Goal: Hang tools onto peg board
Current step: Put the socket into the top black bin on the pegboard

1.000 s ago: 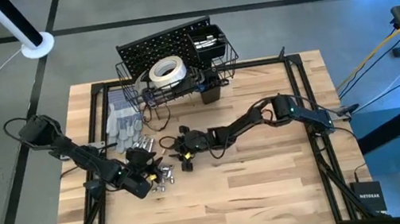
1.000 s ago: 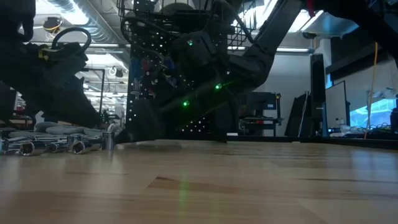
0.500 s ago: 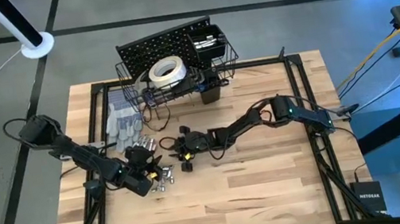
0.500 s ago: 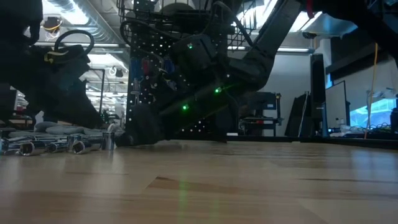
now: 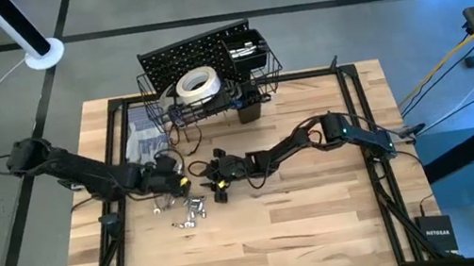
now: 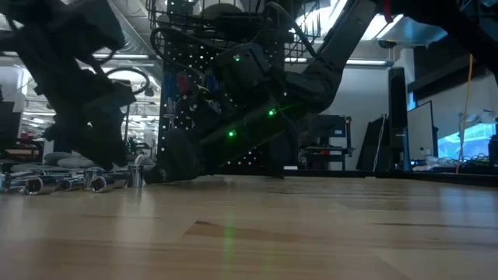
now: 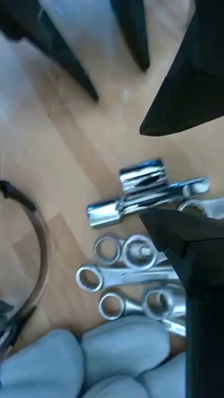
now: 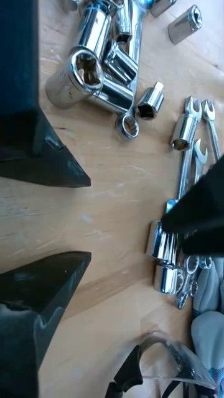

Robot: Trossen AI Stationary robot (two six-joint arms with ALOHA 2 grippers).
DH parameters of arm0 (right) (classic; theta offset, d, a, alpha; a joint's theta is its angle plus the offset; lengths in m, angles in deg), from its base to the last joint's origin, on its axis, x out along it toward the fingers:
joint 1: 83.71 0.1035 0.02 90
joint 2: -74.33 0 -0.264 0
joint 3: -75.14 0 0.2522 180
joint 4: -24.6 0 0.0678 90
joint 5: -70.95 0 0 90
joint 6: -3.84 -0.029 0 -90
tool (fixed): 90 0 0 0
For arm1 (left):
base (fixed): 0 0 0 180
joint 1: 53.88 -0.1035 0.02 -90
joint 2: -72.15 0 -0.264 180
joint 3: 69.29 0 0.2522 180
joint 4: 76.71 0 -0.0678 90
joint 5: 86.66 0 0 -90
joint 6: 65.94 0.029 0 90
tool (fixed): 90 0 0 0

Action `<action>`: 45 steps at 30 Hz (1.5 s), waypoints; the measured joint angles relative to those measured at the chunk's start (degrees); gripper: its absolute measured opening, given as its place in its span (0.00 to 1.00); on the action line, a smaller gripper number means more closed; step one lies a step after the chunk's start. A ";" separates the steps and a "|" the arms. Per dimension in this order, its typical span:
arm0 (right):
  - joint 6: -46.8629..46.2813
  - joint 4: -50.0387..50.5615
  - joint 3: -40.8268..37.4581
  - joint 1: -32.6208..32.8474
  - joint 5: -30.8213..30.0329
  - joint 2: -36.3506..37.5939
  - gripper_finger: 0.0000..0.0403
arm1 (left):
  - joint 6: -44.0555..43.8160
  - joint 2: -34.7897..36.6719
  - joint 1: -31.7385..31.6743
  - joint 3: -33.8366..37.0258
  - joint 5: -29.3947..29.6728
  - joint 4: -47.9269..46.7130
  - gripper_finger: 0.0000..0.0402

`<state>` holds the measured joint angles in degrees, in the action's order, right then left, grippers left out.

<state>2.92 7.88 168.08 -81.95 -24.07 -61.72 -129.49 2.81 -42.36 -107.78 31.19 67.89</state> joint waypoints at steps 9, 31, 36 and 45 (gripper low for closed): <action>1.19 0.41 0.02 -0.02 -1.58 0.04 0.46 | 3.75 -2.61 -4.09 0.00 -5.52 1.33 0.48; 1.28 0.96 0.02 -0.02 -1.87 0.05 0.46 | 10.68 -6.53 -4.04 -0.11 -2.20 1.81 0.28; 1.41 1.24 0.02 -0.02 -1.87 0.07 0.46 | 12.12 -5.92 -3.03 -1.27 -2.37 0.85 0.28; 4.42 0.90 -0.02 0.09 -1.92 0.09 0.46 | 19.22 -4.89 0.25 -4.55 -4.30 1.22 0.18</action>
<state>7.34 8.78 168.06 -81.86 -25.99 -61.63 -110.27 -2.08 -42.11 -112.33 26.89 69.11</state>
